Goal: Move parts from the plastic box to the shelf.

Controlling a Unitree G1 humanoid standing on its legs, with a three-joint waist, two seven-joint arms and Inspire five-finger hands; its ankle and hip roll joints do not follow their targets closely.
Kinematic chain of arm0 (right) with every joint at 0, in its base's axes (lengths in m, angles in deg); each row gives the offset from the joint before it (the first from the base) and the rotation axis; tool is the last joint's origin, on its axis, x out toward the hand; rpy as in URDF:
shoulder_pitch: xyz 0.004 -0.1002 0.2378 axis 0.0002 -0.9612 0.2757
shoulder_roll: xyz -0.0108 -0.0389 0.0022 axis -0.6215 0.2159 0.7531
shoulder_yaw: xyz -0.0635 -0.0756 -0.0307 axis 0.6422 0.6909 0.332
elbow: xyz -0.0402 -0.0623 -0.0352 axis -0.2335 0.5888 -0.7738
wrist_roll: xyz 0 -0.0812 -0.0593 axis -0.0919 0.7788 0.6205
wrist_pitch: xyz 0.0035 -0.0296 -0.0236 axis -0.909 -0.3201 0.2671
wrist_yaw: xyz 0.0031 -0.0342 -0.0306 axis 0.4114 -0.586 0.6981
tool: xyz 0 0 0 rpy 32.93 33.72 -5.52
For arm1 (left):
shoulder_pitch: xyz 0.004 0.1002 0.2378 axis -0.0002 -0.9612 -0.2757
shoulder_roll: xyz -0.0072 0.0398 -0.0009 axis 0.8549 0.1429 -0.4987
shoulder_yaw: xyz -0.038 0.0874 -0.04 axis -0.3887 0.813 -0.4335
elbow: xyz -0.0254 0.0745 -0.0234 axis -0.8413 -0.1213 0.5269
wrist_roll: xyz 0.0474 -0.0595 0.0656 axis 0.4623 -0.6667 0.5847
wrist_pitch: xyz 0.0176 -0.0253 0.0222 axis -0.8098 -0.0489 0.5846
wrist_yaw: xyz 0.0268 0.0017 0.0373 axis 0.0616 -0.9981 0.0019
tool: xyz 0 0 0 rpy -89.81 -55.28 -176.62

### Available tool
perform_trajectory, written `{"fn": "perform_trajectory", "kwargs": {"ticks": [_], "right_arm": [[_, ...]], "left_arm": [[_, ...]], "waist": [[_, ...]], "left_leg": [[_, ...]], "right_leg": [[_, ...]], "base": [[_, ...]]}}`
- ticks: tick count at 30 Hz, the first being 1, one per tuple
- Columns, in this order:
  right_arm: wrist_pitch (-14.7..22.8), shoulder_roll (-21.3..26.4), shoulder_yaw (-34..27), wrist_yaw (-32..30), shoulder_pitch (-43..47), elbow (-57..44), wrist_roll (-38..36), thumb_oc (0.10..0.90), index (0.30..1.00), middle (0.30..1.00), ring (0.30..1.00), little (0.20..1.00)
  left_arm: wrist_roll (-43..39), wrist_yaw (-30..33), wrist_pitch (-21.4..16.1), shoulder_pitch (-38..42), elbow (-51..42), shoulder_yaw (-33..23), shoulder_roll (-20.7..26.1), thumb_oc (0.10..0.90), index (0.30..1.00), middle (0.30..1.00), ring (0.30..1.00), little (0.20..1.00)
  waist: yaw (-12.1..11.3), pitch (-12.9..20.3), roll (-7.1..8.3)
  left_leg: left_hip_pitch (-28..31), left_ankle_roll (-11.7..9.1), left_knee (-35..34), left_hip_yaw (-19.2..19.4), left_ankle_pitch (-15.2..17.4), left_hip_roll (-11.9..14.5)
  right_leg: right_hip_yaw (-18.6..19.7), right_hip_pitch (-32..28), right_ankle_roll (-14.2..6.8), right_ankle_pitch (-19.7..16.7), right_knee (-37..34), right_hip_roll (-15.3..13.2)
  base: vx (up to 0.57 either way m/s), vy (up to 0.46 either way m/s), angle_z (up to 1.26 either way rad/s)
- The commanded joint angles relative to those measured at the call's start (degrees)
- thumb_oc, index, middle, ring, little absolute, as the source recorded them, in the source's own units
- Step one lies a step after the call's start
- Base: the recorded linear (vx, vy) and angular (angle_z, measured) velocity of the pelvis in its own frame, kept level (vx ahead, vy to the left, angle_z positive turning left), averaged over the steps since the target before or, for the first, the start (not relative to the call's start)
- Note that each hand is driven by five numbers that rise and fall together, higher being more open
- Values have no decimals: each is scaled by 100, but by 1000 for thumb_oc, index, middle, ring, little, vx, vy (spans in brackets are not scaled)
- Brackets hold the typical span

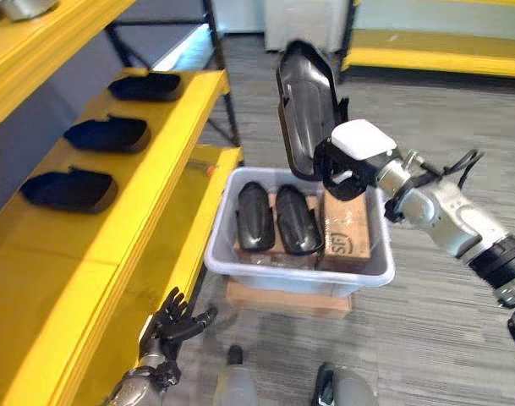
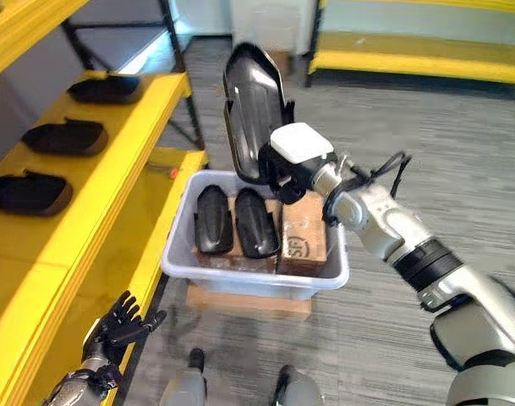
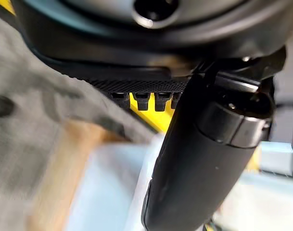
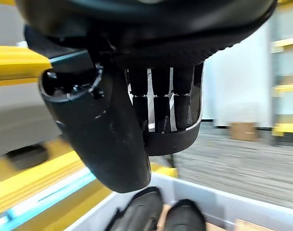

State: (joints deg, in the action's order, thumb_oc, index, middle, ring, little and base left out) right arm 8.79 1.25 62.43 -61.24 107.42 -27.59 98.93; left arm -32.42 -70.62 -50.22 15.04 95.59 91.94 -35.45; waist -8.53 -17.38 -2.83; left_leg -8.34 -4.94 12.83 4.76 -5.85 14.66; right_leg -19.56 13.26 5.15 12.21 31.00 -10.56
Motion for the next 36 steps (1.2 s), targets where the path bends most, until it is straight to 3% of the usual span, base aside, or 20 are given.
{"fn": "perform_trajectory", "kwargs": {"ticks": [1,4,8,9,15,25,33,36], "right_arm": [[182,51,-509,-590,890,-339,-166,400,300,300,300,300],[131,-6,-641,-650,729,-351,-123,400,300,300,300,300],[88,94,-867,-688,526,-418,-152,400,300,300,300,300],[72,129,-1007,-750,362,-461,-119,400,300,300,300,300],[61,100,-1328,-698,-69,-380,-62,400,300,300,300,300],[52,-7,-1422,-573,-333,-346,47,400,300,300,300,300],[-21,-176,-1431,-530,-366,-317,36,400,300,300,300,300],[-76,-312,-1460,-435,-667,-347,192,400,300,300,300,300]], "left_arm": [[-68,-159,-370,389,-380,296,188,900,1000,1000,1000,1000],[-36,-135,-356,533,-472,379,171,900,1000,1000,1000,1000],[18,-116,-360,702,-499,468,191,900,1000,1000,1000,1000],[13,-123,-367,729,-436,520,174,900,1000,1000,1000,1000],[175,-190,-382,825,-438,620,288,900,1000,1000,1000,1000],[310,-251,-384,806,-551,579,361,900,1000,1000,1000,1000],[360,-122,-411,974,-645,505,494,900,1000,1000,1000,1000],[466,-139,-391,949,-747,525,522,900,1000,1000,1000,1000]], "waist": [[209,319,183],[387,374,162],[550,395,146],[627,464,103],[476,499,215],[352,625,335],[208,536,411],[205,580,411]], "left_leg": [[-229,-249,1017,287,-449,454],[243,-234,1436,710,187,608],[384,-189,1350,1042,508,679],[550,-17,801,1221,1108,474],[446,57,634,1080,1290,16],[428,198,482,946,1400,-303],[225,439,1195,834,1974,-592],[345,876,1115,703,2236,-1246]], "right_leg": [[86,-542,-426,116,-517,-138],[-199,-535,-421,215,-412,-208],[-522,-527,-490,86,-279,-465],[-587,-519,-641,-39,-298,-594],[-786,-664,-933,-558,-464,-1107],[-1021,-938,-1147,-929,-810,-1392],[-995,-1122,-1383,-1302,-844,-1692],[-626,-1222,-1549,-2314,-466,-2196]], "base": [[-115,-188,85],[-68,-53,99],[-65,66,73],[-9,195,109],[7,160,51],[41,92,17],[74,149,12],[161,376,23]]}}
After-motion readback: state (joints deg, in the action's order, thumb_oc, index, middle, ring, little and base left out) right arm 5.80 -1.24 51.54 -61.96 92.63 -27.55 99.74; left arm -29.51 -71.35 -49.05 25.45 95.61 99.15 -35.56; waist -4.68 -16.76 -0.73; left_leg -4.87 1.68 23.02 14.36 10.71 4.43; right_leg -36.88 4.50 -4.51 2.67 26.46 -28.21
